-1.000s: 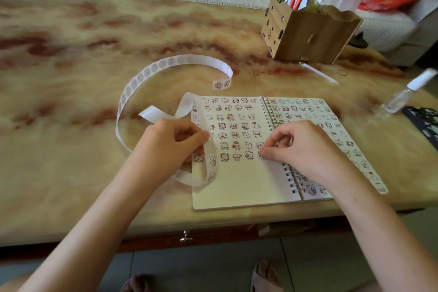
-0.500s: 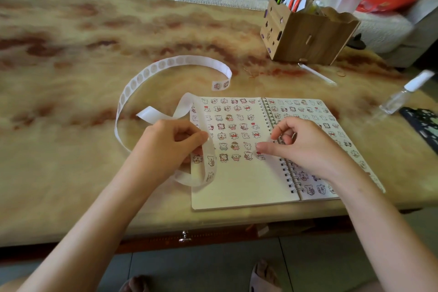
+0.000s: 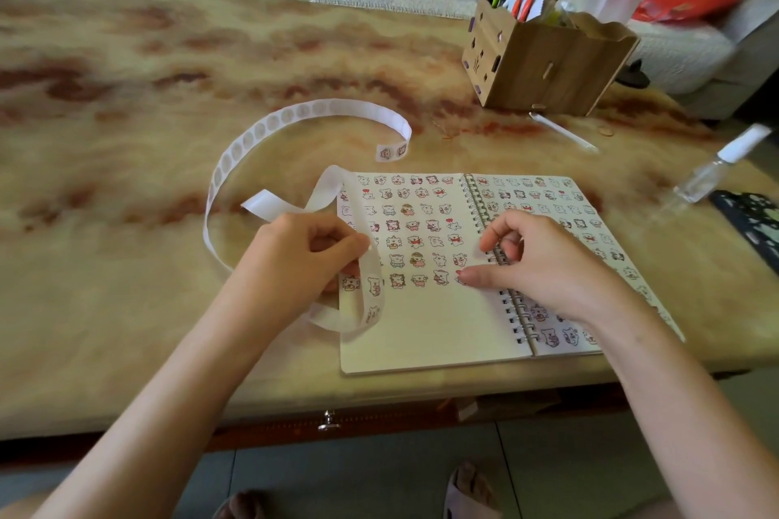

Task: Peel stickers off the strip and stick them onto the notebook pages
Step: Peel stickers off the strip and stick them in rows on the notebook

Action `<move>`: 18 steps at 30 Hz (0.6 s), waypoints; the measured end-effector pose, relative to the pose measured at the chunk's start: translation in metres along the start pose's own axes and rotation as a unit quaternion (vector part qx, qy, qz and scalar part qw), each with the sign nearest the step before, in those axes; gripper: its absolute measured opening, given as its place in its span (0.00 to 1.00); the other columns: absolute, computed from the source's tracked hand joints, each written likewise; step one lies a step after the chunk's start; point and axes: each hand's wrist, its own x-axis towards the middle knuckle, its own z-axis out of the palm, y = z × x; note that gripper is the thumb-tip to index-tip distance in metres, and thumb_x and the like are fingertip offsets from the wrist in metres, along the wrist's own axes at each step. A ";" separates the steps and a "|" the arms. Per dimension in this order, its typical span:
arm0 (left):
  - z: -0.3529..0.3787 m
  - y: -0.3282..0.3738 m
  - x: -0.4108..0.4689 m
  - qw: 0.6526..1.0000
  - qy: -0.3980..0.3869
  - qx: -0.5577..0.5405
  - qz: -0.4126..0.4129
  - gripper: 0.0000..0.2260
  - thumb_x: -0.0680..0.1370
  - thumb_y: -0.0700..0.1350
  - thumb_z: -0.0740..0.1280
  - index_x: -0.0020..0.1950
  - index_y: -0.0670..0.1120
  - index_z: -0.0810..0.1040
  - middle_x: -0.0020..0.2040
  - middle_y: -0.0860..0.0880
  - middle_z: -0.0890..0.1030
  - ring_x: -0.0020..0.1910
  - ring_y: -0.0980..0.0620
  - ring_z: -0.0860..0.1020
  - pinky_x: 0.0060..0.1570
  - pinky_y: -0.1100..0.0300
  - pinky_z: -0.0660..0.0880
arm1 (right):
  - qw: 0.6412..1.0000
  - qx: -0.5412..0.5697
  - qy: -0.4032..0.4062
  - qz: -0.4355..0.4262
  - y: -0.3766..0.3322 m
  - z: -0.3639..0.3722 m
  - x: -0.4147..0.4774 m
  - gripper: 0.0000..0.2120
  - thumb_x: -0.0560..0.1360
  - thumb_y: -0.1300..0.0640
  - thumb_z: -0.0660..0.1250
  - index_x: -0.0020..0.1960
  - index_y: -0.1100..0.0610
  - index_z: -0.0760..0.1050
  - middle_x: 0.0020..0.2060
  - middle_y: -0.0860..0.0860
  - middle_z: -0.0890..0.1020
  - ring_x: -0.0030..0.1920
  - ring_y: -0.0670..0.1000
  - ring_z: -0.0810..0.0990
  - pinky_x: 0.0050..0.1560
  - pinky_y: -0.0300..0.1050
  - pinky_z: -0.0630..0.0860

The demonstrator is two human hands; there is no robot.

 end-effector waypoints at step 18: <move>0.001 0.005 -0.002 1.000 0.008 -0.014 -0.005 0.08 0.75 0.46 0.68 0.38 0.48 0.83 0.32 0.53 0.84 0.25 0.61 0.77 0.23 0.72 0.69 | 0.996 0.082 0.041 -0.003 0.003 -0.009 0.005 0.08 0.72 0.49 0.71 0.46 0.52 0.78 0.40 0.51 0.82 0.41 0.48 0.79 0.48 0.47 0.74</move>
